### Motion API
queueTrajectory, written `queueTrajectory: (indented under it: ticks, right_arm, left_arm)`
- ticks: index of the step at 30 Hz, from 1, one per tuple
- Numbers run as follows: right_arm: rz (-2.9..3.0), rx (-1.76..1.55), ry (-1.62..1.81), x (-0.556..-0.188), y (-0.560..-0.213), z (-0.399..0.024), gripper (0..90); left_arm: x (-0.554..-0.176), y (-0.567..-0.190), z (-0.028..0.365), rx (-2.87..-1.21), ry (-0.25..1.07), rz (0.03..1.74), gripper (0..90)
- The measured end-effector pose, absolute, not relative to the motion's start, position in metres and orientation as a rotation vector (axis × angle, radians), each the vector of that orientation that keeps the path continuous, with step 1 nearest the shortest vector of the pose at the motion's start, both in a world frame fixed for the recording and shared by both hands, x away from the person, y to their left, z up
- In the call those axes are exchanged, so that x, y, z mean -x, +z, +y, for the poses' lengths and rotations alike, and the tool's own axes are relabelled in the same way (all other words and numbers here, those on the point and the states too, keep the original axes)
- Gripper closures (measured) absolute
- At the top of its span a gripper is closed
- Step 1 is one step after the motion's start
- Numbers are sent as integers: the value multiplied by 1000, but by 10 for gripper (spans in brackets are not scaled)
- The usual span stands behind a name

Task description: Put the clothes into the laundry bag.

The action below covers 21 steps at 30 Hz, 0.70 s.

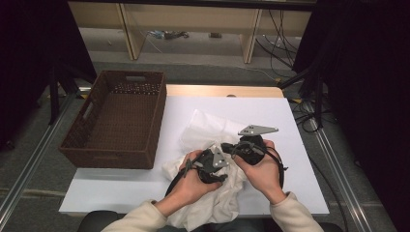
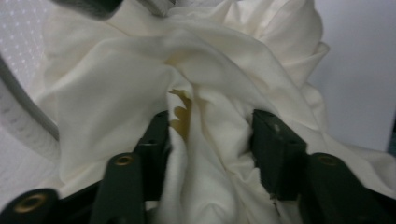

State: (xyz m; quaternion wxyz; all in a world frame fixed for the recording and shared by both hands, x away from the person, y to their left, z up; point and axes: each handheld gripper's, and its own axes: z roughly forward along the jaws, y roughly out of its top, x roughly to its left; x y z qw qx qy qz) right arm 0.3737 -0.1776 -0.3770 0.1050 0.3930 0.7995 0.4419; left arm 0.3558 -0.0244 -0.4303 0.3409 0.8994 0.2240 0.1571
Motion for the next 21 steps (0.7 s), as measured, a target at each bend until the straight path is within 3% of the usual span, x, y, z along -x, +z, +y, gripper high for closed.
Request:
queueTrajectory:
  ticks: [3, 5, 15, 21]
  right_arm:
    - [2349, -1152, 1289, -374, -377, -179, 900]
    - [2349, -1161, 1274, -374, -376, -180, 900]
    - [2358, -1144, 1320, -369, -372, -176, 900]
    - [2338, -1104, 1392, -363, -360, -178, 900]
  left_arm:
    - [-364, -431, -23, -2320, 422, 588, 744]
    - [-367, -431, -18, -2284, 379, 636, 809]
    - [-372, -405, 2, -2045, 357, 713, 841]
    - [-367, -388, 5, -1987, 376, 705, 842]
